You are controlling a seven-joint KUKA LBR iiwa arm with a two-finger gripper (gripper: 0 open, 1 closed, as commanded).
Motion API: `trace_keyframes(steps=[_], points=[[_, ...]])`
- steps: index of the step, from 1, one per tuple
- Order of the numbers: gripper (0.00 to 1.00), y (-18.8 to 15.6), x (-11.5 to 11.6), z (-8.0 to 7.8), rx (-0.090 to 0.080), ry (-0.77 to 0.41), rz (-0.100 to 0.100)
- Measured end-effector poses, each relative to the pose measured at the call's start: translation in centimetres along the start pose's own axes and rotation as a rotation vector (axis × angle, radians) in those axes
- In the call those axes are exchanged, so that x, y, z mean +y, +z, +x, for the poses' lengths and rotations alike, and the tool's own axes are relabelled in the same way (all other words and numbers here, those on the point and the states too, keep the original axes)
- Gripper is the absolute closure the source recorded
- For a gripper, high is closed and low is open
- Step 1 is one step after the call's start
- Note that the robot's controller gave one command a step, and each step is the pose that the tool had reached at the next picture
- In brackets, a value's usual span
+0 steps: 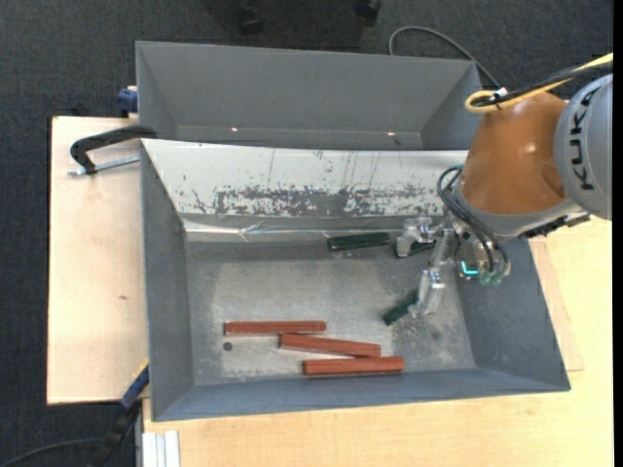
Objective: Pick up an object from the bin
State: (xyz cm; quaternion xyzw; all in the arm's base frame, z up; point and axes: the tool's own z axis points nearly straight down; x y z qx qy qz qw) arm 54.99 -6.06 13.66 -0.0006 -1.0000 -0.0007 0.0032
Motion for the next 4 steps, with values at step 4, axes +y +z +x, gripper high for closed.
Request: trace_keyframes(steps=[4], points=[[0.0,6.7,-1.6,0.7,-0.011,-0.425,0.002]])
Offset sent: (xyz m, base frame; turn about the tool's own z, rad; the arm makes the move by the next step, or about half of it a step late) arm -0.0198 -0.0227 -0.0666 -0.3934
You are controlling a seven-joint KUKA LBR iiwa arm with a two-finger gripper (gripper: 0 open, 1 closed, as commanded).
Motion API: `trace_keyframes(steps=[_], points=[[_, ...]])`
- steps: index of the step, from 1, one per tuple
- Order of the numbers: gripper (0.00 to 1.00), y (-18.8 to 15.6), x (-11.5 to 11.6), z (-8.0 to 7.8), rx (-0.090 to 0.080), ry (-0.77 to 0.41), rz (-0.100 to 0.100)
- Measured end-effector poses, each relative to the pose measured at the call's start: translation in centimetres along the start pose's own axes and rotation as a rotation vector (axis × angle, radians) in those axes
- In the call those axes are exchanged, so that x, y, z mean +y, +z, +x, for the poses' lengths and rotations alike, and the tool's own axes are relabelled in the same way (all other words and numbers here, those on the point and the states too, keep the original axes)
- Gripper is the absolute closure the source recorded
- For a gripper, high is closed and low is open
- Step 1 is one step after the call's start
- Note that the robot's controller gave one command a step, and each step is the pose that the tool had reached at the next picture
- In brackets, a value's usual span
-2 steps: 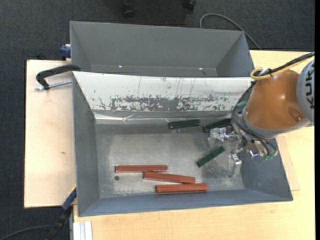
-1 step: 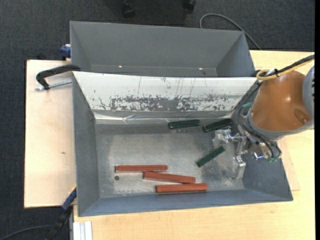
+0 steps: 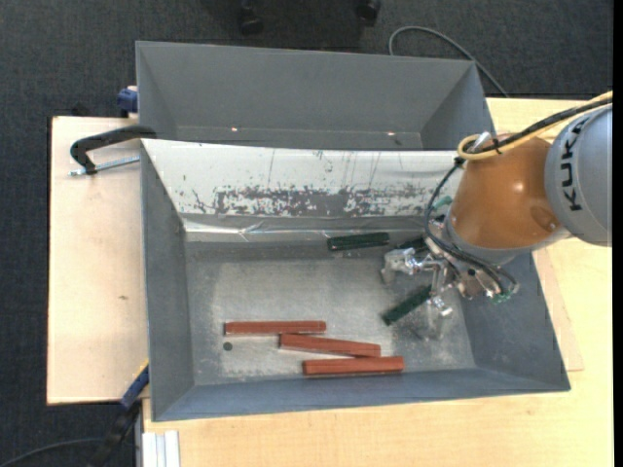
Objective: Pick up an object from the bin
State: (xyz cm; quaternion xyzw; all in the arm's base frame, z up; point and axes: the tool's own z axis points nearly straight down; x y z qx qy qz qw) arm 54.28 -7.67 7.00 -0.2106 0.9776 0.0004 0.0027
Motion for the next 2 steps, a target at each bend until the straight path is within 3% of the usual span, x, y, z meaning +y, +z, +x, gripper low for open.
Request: trace_keyframes(steps=[1,2], points=[[0.0,-0.09,0.01,-0.16,-0.001,0.001,0.001],[1.0,-0.1,0.0,-0.16,-0.001,0.001,0.001]])
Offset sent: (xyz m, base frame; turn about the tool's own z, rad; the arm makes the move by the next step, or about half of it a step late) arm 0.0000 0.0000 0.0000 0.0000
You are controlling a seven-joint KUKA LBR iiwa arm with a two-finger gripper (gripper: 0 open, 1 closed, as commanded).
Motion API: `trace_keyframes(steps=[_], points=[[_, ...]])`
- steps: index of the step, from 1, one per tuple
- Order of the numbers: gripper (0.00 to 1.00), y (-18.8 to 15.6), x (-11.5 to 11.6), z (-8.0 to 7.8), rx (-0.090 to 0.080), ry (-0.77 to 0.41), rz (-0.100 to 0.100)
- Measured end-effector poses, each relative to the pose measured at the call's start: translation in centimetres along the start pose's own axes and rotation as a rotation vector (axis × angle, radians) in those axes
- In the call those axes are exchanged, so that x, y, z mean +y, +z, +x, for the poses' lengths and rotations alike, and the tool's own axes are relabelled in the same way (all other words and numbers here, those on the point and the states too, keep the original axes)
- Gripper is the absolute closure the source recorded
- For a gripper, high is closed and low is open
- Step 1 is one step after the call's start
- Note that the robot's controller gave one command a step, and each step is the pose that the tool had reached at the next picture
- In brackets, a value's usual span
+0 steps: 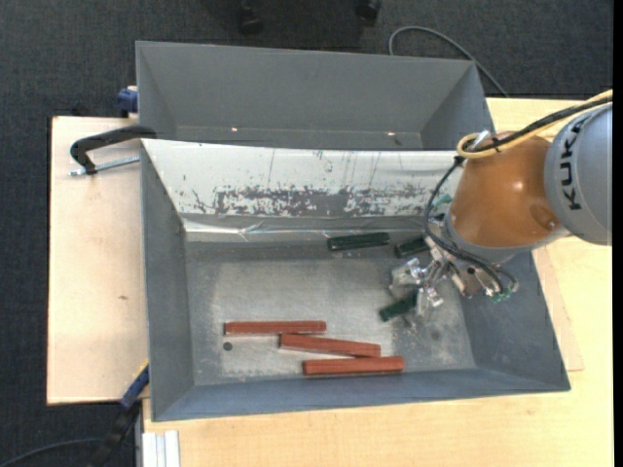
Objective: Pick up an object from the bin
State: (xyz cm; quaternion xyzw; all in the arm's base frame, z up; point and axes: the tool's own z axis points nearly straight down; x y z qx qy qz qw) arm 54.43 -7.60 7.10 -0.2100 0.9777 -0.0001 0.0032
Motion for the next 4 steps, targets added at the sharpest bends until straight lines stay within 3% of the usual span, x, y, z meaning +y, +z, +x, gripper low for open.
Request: trace_keyframes(steps=[1,4], points=[[1.0,-2.4,0.0,-0.2,-0.001,0.001,0.002],[1.0,-4.1,-0.1,-0.6,0.0,0.005,0.001]])
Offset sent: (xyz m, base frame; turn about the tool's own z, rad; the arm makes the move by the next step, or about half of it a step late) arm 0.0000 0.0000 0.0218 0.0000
